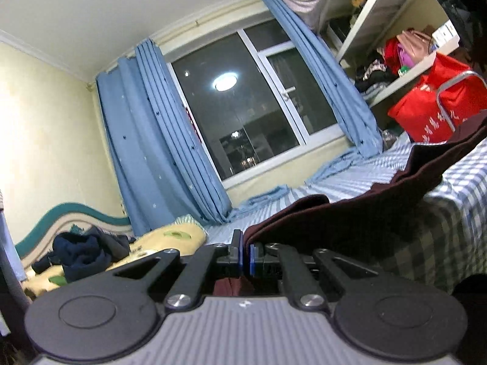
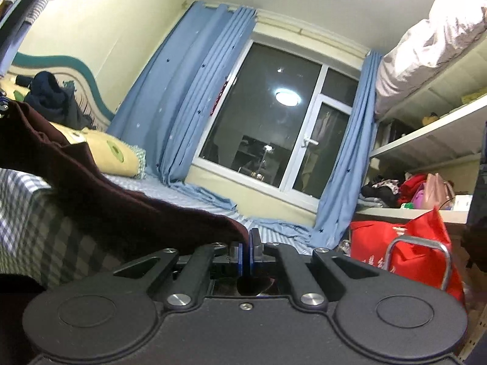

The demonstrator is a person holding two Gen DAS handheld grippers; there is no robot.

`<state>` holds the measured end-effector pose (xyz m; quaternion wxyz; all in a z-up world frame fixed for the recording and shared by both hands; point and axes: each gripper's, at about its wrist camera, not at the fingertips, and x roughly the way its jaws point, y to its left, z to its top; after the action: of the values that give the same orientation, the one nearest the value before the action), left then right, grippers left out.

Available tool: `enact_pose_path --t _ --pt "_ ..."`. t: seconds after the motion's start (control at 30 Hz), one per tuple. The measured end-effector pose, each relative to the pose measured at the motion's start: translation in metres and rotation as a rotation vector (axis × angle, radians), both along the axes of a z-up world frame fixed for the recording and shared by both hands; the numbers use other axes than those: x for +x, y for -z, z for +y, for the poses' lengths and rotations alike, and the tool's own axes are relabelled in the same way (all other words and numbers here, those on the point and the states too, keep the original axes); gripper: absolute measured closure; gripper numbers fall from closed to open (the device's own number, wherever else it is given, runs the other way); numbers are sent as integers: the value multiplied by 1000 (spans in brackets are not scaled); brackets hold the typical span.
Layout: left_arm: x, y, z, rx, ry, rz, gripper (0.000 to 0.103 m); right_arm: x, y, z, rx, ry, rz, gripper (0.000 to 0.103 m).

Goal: Fold small clothes
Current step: 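Grasp the hem with the left tool while the right tool holds it raised, then carry the raised hem with both tools toward the collar and lower it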

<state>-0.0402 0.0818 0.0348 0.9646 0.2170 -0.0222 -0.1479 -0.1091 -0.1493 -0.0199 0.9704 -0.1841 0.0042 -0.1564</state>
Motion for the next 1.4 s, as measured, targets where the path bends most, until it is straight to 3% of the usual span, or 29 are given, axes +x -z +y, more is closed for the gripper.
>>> enact_pose_path --t 0.17,0.33,0.53,0.7,0.87,1.07,1.2,1.4 --pt "28 -27 -18 15 0 -74 100 28 -25 -7 -34 -3 -84 100" --pt "92 -60 -46 27 -7 -134 100 93 -65 -27 -58 -3 -147 100" --pt "190 -80 -82 74 -19 -104 100 193 -96 -56 -77 1 -106 100" --pt "269 -81 -109 118 -54 -38 100 284 -104 -75 -123 -1 -11 100" --pt "355 -62 -139 177 -64 72 100 367 -94 -98 -90 -16 119 100" --pt "445 -16 -174 266 -43 252 99 459 -53 -128 -16 -14 313 100" --pt "484 18 -190 323 -43 338 99 509 -19 -143 37 -31 443 99" --pt "514 52 -187 405 -28 413 95 546 16 -142 34 -54 537 99"
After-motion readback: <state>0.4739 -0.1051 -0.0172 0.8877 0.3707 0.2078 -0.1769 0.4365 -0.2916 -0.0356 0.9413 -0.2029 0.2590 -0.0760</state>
